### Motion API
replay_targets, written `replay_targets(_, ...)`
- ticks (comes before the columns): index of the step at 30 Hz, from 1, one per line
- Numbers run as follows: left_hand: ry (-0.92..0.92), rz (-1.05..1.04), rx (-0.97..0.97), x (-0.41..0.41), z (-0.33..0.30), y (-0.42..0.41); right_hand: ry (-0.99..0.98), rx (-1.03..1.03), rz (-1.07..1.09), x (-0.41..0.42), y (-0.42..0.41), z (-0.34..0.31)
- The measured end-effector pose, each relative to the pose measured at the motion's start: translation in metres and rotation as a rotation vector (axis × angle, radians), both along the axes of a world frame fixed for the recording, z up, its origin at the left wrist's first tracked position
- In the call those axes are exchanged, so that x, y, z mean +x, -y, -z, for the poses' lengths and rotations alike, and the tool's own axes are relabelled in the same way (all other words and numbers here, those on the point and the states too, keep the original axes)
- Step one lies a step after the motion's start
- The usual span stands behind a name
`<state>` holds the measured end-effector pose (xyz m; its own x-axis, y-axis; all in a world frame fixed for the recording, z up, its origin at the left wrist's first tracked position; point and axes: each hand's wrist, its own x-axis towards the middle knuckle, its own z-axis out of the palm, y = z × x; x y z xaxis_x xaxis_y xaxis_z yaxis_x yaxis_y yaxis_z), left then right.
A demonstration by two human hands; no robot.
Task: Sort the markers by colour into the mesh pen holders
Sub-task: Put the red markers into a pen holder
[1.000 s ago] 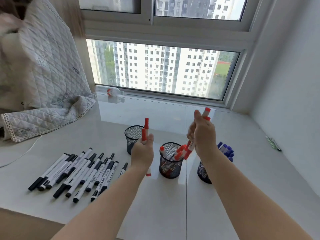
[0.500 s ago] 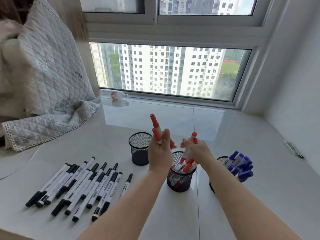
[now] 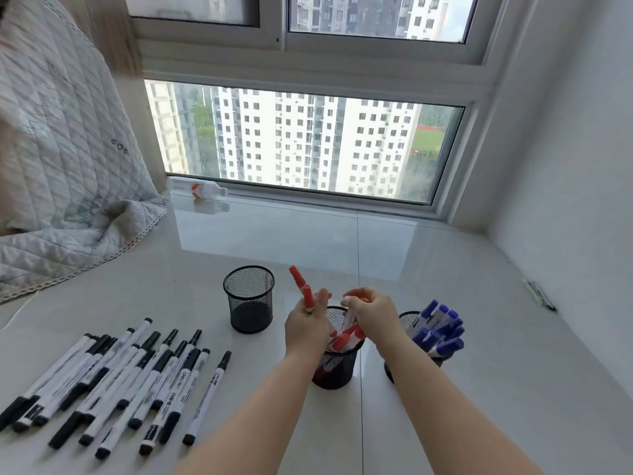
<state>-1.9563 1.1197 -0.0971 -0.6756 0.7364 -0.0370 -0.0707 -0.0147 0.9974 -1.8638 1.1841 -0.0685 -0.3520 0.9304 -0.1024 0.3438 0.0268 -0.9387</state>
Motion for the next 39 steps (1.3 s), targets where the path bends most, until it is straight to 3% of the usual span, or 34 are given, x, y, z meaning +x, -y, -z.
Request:
replay_targets(5,-0.064,0.070,-0.083,-0.002,0.001,-0.001,-0.038,0.071,0.009,0.003,0.005,0.003)
replay_targets(8,-0.202,0.041,-0.174,-0.012,-0.007,-0.008,0.006,0.087,0.007,0.005,0.005,0.004)
replay_targets(14,-0.472,0.000,-0.013,-0.016,-0.016,-0.012,0.023,0.067,-0.004,0.006,0.003,0.010)
replay_targets(21,-0.651,0.059,-0.107,-0.015,0.004,-0.011,0.013,0.040,0.043,-0.001,0.002,0.022)
replay_targets(25,-0.561,0.090,-0.090,-0.019,0.008,-0.007,-0.049,0.012,0.059,-0.005,0.004,0.025)
replay_targets(30,-0.294,0.190,-0.151,-0.016,0.004,0.000,-0.058,-0.130,-0.020,0.002,0.007,0.012)
replay_targets(35,-0.171,0.230,-0.083,-0.023,-0.016,0.019,0.022,0.244,0.093,0.012,0.034,-0.012)
replay_targets(39,-0.297,0.091,-0.077,-0.036,-0.016,0.051,-0.055,0.598,0.145,-0.004,0.081,-0.022)
